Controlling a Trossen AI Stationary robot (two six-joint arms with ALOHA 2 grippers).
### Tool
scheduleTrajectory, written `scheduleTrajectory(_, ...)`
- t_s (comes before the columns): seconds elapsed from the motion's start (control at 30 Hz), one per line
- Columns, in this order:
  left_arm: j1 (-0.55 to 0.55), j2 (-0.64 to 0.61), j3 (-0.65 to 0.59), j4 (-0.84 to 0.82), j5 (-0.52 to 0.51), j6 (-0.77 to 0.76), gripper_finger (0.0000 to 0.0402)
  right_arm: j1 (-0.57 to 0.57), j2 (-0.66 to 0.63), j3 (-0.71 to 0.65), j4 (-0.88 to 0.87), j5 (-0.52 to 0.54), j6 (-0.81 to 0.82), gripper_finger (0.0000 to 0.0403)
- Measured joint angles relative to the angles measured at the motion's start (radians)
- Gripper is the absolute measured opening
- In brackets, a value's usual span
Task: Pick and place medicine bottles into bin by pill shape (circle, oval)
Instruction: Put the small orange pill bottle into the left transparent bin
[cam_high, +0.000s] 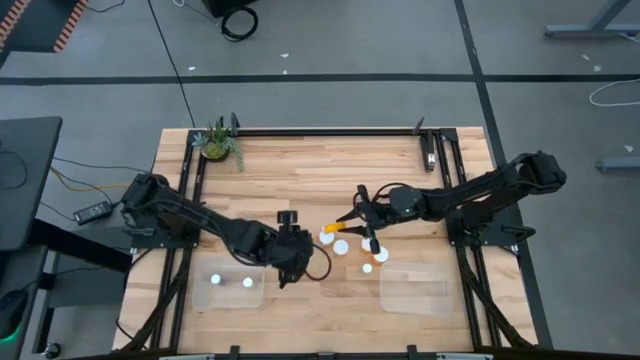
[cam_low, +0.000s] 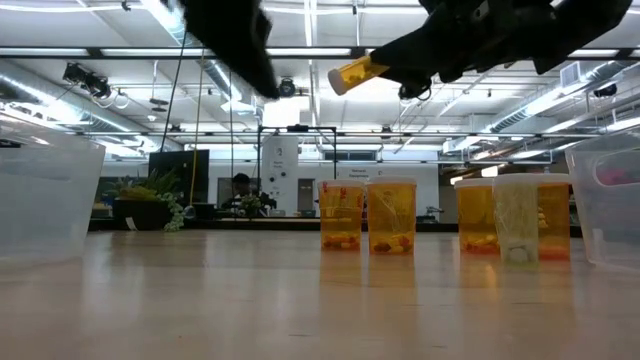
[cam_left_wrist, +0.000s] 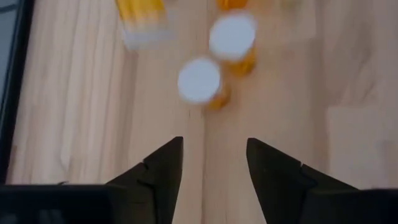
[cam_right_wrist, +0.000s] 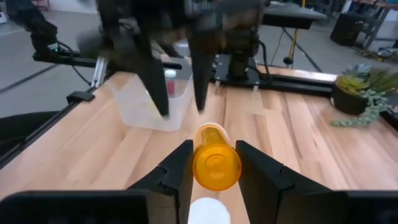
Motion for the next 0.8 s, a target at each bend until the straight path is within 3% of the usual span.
scheduleTrajectory(0.13,0.013,0.000,-0.110,0.118,-0.029,0.005,0.0178,0.000,-0.016,-0.019,0.035,0.000,0.000,0.0119)
scheduleTrajectory(0.47,0.067,-0.074,-0.292,0.532,-0.010,0.187,0.0177,0.004,-0.017,-0.019,0.053,-0.015,0.000,0.0119)
scheduleTrajectory(0.6,0.101,-0.145,-0.419,0.756,0.030,0.234,0.0172,0.005,-0.036,-0.020,0.048,-0.016,-0.006,0.0119)
scheduleTrajectory(0.8,0.130,-0.174,-0.593,1.227,0.097,0.299,0.0176,0.013,-0.046,-0.019,0.128,-0.015,-0.007,0.0118)
